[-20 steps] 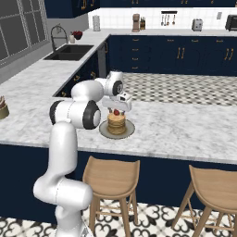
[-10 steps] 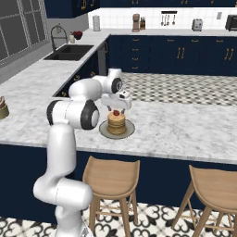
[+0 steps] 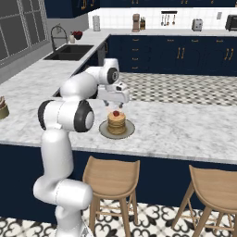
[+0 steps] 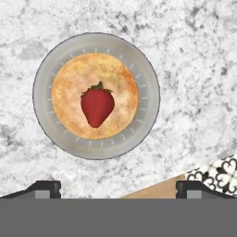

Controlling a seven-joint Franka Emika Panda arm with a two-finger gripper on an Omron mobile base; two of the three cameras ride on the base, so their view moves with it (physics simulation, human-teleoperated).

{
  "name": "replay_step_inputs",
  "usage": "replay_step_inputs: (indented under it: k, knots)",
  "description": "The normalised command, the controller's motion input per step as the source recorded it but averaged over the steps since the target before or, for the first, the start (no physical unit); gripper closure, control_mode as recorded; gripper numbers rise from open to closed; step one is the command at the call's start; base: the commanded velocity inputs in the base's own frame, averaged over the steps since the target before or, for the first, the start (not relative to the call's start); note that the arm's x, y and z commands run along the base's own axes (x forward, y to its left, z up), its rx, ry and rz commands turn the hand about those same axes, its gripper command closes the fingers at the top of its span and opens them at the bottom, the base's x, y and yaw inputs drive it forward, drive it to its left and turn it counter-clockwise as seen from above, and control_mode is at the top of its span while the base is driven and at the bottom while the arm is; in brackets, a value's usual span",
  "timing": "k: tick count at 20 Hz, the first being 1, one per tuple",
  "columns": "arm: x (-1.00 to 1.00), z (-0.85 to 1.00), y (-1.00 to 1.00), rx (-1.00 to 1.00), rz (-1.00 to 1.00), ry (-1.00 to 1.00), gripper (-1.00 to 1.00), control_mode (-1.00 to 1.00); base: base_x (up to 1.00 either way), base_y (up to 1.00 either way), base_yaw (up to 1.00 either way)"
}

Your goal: Take the strawberry from the fridge and place it on top of the pancake, located on the dining counter.

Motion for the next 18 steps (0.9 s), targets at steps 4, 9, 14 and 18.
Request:
replay_step_inputs:
  k: [4,9,14,18]
  knots:
    - [-1.00,0.21,0.10,0.02,0.00,-0.05,-1.00,-1.00,0.00,0.00,0.00]
    - [-1.00,0.00,0.39,0.00,-0.06,-0.15,-1.00,-1.00,0.00,0.00,0.00]
    - [-1.00,0.10,0.71,-0.06,-0.02,-0.12,-1.00,-1.00,0.00,0.00,0.00]
    - [-1.00,0.00,0.98,-0.04,0.00,-0.14,-1.00,-1.00,0.00,0.00,0.00]
